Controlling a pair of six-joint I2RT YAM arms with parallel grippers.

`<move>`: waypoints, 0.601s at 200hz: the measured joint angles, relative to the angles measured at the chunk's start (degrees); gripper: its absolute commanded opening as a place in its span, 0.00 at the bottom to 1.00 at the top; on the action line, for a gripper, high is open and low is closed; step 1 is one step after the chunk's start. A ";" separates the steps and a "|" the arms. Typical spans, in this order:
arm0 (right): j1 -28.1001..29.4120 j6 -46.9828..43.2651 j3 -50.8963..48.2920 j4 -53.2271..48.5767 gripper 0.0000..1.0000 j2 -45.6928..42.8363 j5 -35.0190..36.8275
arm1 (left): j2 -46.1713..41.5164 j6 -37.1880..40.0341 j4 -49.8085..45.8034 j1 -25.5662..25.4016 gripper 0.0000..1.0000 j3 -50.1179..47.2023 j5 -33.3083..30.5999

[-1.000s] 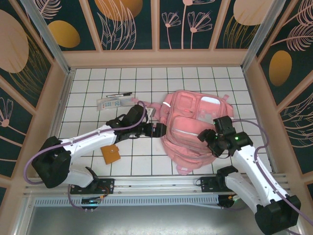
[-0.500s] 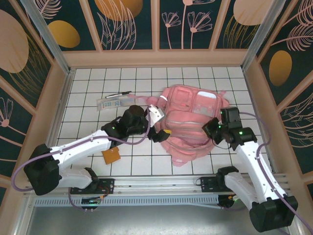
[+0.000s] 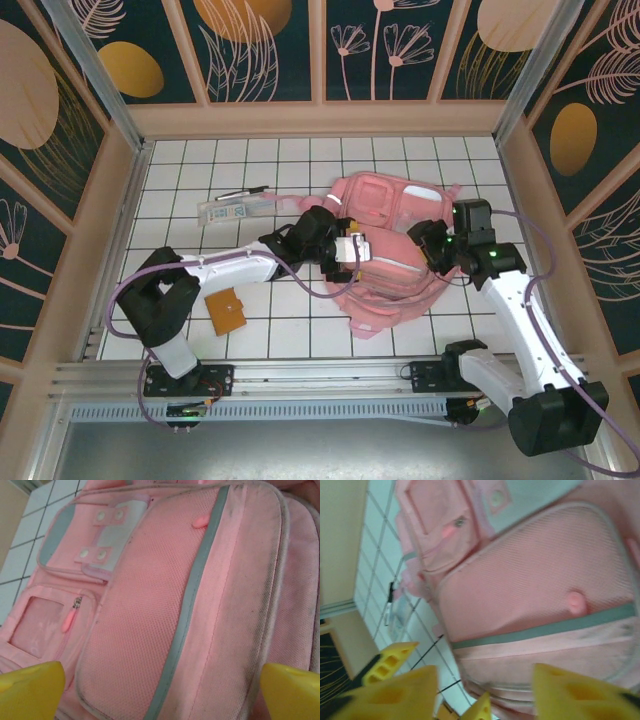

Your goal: Pack books, pencil case, and school supplies into a backpack

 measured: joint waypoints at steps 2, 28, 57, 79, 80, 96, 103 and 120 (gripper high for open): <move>-0.09 0.02 -0.48 -0.22 0.86 -0.09 0.04 | -0.04 0.22 0.09 0.00 0.99 -0.09 0.00; -1.88 -2.51 -7.08 -3.04 0.93 -0.31 0.02 | -0.24 2.38 0.09 0.00 0.99 -0.96 -0.04; -4.17 -7.13 -10.21 -2.82 0.79 1.07 -0.55 | -0.24 3.96 -0.87 0.00 0.99 -0.98 0.26; -4.37 -9.62 -11.26 0.72 0.61 2.60 -2.51 | -0.31 4.31 -0.92 0.00 0.99 -1.11 1.29; -4.37 -9.92 -11.26 0.90 0.60 2.73 -2.73 | -0.31 4.31 -0.90 0.00 0.99 -1.11 1.33; -4.48 -10.73 -11.54 3.82 0.53 4.24 -4.13 | -0.42 4.31 -0.92 0.00 0.99 -1.36 1.79; -4.52 -10.49 -11.65 4.28 0.53 4.66 -4.52 | -0.52 4.31 -0.92 0.00 0.99 -1.44 2.01; -4.61 -10.51 -11.78 5.18 0.56 5.40 -5.20 | -0.98 4.33 -0.94 0.00 0.99 -1.66 2.38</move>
